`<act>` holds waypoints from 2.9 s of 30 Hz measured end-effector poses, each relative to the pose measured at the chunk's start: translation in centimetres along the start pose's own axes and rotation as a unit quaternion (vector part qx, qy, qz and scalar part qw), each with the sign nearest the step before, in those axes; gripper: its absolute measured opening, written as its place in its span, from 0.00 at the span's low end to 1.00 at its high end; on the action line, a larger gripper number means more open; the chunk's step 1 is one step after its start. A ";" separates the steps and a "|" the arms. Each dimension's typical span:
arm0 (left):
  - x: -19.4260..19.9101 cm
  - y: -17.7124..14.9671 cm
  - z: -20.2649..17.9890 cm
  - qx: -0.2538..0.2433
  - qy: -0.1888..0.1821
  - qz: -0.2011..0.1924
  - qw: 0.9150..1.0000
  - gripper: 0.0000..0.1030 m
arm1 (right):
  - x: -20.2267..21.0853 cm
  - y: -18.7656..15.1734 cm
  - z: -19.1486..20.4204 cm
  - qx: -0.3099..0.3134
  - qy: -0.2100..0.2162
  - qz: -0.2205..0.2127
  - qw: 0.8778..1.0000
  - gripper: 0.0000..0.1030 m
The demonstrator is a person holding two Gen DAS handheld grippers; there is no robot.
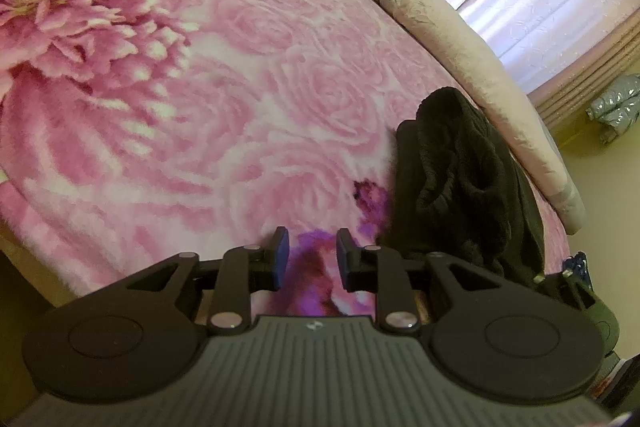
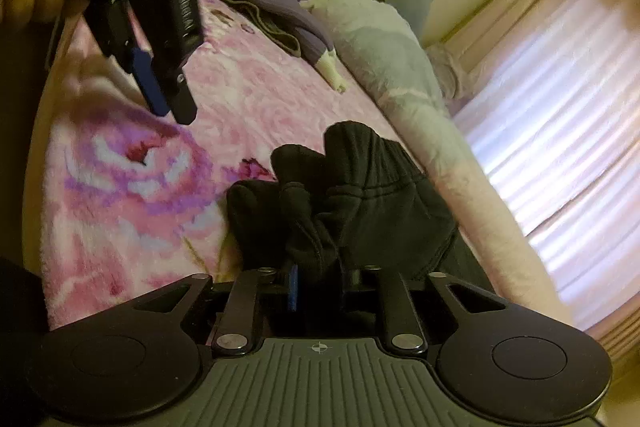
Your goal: Fold clothes
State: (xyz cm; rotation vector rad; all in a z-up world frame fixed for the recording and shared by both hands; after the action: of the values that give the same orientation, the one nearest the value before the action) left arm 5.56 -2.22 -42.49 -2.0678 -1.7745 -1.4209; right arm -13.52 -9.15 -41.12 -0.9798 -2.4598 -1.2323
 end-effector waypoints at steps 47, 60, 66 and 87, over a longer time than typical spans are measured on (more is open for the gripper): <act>-0.5 -1.1 -14.2 -0.260 0.009 -0.069 0.963 0.09 | 9.0 -13.9 -15.2 -0.616 -0.059 0.031 0.785 0.46; -0.4 -3.3 -14.0 -0.277 0.116 -0.037 0.953 0.15 | 8.5 -14.0 -13.4 -0.577 -0.055 0.089 0.810 0.46; 1.4 -5.1 -14.5 -0.292 0.139 -0.026 0.946 0.15 | 10.0 -13.3 -11.7 -0.569 -0.049 0.119 0.813 0.46; 10.5 -8.3 -14.2 -0.292 0.062 -0.072 0.952 0.18 | 18.1 -8.5 -10.3 -0.555 -0.093 0.075 0.823 0.46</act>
State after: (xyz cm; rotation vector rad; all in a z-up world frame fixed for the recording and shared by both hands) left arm -10.38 0.08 -31.51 -2.0347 -1.6184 -2.2911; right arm -33.65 -12.31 -31.59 -1.5136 -1.5281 -2.6641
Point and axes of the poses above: each gripper's, at about its wrist camera, not at the fingertips, and x roughly against the way its jaws point, z to its left, y to its top, the point moved 7 cm from there along -x, roughly the way its jaws point, and after that the axes turned 2 degrees about -z, right-handed, at the moved point
